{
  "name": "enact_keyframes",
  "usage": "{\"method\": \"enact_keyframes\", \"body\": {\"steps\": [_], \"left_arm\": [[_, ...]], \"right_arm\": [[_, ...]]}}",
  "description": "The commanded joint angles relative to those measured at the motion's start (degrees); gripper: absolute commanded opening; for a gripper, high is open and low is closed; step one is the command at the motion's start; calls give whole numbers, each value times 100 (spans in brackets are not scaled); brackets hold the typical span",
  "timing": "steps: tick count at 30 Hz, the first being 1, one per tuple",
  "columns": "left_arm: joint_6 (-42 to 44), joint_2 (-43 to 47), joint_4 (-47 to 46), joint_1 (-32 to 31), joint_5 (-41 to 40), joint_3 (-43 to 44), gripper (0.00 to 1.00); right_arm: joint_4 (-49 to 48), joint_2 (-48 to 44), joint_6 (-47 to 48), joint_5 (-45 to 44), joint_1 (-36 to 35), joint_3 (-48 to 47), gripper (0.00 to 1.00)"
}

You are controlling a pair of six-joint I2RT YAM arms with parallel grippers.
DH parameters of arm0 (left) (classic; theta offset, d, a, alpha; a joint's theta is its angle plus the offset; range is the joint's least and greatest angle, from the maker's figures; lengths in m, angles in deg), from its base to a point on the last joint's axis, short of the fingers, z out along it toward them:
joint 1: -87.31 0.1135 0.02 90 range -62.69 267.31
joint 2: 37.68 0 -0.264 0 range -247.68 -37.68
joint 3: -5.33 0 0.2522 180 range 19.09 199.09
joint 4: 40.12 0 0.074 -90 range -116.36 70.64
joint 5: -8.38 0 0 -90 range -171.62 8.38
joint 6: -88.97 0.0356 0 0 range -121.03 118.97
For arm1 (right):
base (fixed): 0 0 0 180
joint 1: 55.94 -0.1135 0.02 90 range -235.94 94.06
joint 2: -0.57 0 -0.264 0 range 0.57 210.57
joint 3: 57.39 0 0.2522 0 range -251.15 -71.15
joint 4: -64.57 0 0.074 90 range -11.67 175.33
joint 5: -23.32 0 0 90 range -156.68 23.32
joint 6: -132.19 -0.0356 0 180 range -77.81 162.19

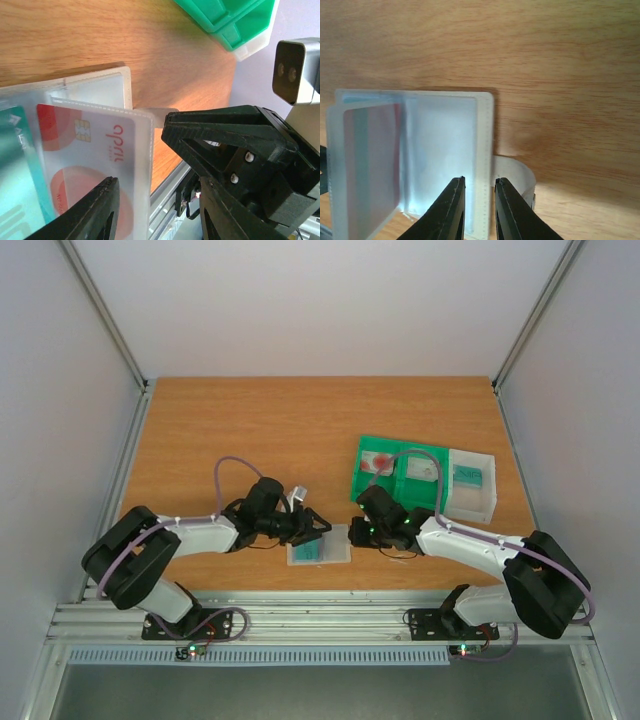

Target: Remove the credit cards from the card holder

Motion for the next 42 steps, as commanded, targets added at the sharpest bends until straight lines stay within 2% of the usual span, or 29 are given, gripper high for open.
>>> {"method": "enact_keyframes", "body": {"steps": [1,10,20,24,30,42], "left_arm": [[5,-148,-241,-116,-61,215,45],[199,-99,86,-118,-188,254,45],[683,65,1077,-79,-765,307,44],[771,79,1151,-53,-895,254,44],[807,69,1146,20,-888,154,44],[1027,169,1354,116,-930,97,44]], "right_arm": [[319,-95,258,-286,74,-108,21],[286,64,324,-223,112,-117,20],[-168,338,246,292,114,-53,22],[-239,487,232,382,112,-47,25],[-490,717,114,658,114,21,25],[-652,809,-181,1102,103,68,20]]}}
